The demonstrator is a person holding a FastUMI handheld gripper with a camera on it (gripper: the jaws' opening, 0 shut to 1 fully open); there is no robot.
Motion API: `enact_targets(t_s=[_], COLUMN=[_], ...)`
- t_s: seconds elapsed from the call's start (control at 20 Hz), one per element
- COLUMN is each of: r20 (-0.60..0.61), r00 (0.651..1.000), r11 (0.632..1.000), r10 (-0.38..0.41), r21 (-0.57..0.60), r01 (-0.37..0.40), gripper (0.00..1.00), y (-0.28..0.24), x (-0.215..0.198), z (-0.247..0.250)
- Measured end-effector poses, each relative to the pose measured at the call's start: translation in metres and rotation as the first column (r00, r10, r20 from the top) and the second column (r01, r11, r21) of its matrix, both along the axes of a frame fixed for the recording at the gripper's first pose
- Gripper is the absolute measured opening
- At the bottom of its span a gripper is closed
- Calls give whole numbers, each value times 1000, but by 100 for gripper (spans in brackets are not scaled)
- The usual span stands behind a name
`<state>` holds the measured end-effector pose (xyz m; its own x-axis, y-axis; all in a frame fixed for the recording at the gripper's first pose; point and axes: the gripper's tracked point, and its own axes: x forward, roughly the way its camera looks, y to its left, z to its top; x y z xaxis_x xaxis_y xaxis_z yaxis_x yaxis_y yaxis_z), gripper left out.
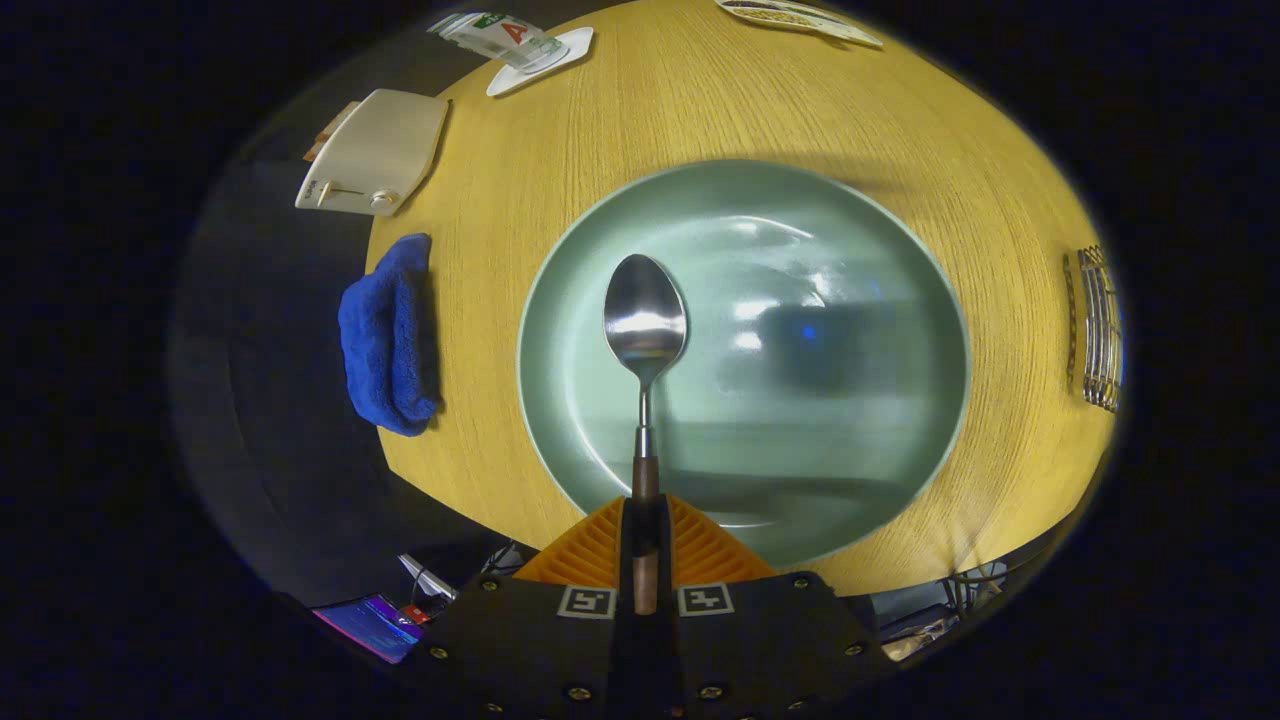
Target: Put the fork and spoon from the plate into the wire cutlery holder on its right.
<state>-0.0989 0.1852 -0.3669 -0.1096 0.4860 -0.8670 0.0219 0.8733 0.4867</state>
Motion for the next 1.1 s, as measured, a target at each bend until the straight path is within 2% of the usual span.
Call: enact_targets(t_s=[0.3,0.6,0.9,1.1], r20=[0,-43,40,82], r00=[999,983,956,925], r11=[996,961,930,908], r10=[-53,-180,-290,-372], r21=[71,204,247,241], r01=[53,185,272,344], gripper=[8,8,8,8], y=[-26,-45,-96,-136], x=[9,16,46,64], z=[29,81,137,152])
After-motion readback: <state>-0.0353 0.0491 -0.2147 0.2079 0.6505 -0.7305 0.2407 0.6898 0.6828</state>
